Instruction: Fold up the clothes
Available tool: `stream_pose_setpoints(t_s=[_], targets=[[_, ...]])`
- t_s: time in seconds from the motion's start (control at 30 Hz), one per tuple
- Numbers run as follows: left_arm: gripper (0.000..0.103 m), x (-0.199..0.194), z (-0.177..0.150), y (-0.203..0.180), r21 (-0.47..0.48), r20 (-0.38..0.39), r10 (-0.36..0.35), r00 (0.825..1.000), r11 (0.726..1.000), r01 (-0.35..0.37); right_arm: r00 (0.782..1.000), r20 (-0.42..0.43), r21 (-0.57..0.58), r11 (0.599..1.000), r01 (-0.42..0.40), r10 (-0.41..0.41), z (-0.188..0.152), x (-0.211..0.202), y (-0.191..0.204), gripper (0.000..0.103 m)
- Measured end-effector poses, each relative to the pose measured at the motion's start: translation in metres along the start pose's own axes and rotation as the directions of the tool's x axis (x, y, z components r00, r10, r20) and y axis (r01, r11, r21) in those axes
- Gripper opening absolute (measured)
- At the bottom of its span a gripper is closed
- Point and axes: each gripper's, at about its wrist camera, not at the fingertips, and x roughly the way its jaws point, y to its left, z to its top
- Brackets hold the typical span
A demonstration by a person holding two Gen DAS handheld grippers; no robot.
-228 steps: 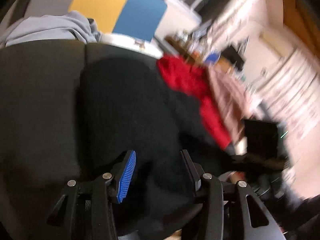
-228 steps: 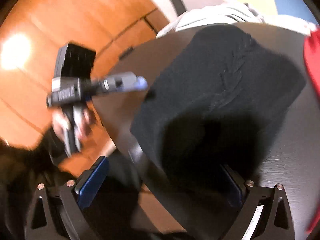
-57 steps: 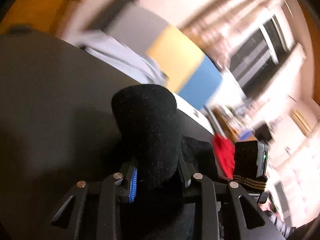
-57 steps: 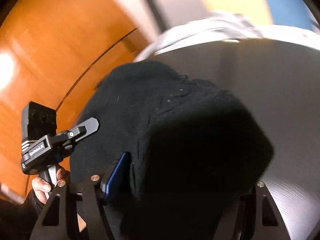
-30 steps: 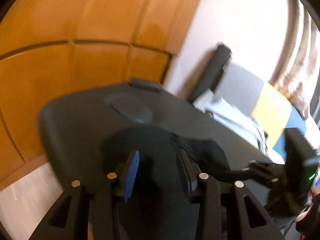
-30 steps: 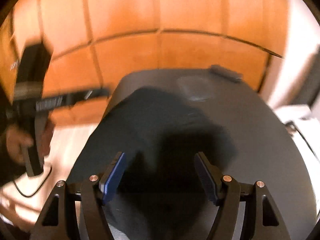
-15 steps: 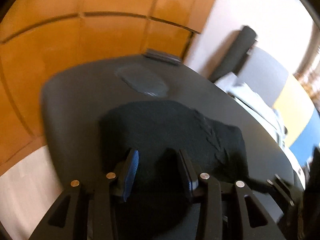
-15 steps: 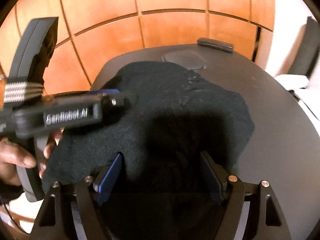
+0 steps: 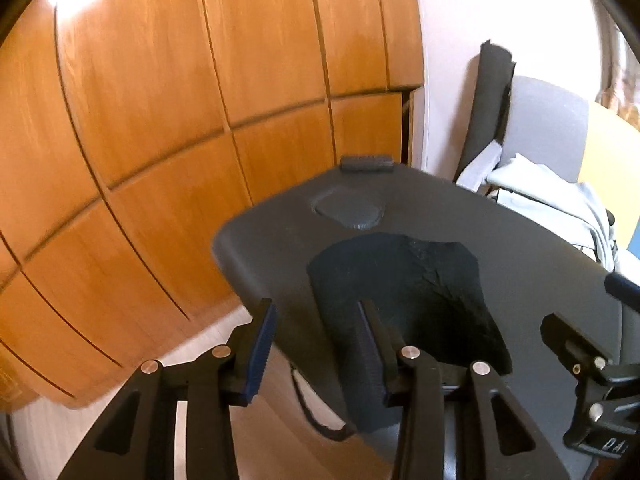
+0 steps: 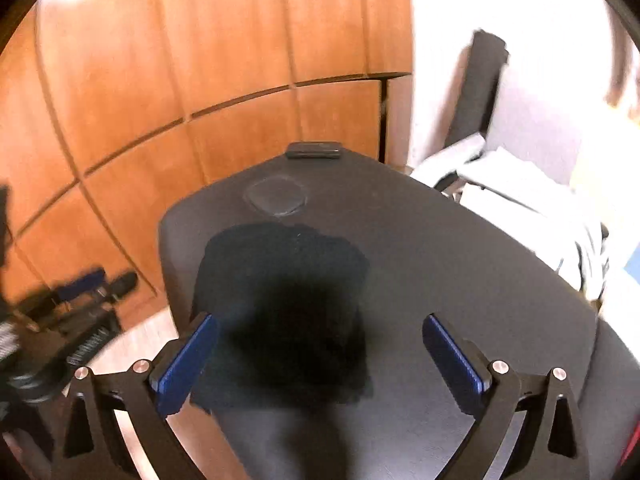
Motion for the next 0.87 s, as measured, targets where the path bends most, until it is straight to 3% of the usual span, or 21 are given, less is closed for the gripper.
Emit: stream_pose_setpoints(t_s=[0.1, 0.2, 0.33, 0.6, 0.87], targets=[[0.042, -0.018, -0.014, 0.004, -0.041, 0.058, 0.061, 0.996, 0.997, -0.059, 0.992, 0.125, -0.058, 0.998, 0.02, -0.012, -0.019, -0.038, 0.014, 0.103], [0.042, -0.009, -0.016, 0.001, -0.067, 0.007, -0.029, 1.0, 0.997, 0.03, 0.987, 0.156, -0.127, 0.991, 0.053, -0.033, -0.03, -0.058, 0.03, 0.103], [0.043, -0.004, -0.025, 0.002, -0.116, -0.047, -0.153, 0.987, 0.982, 0.146, 0.982, 0.178, -0.154, 0.984, 0.088, -0.06, -0.044, -0.08, 0.04, 0.103], [0.043, -0.002, -0.032, 0.005, -0.127, -0.074, -0.163, 0.984, 0.98, 0.153, 0.987, 0.147, -0.131, 0.987, 0.091, -0.071, -0.053, -0.075, 0.039, 0.103], [0.038, -0.009, -0.034, 0.01, -0.138, -0.006, -0.144, 0.99, 0.98, 0.142, 0.988, 0.129, -0.138, 0.985, 0.099, -0.081, -0.058, -0.07, 0.04, 0.103]])
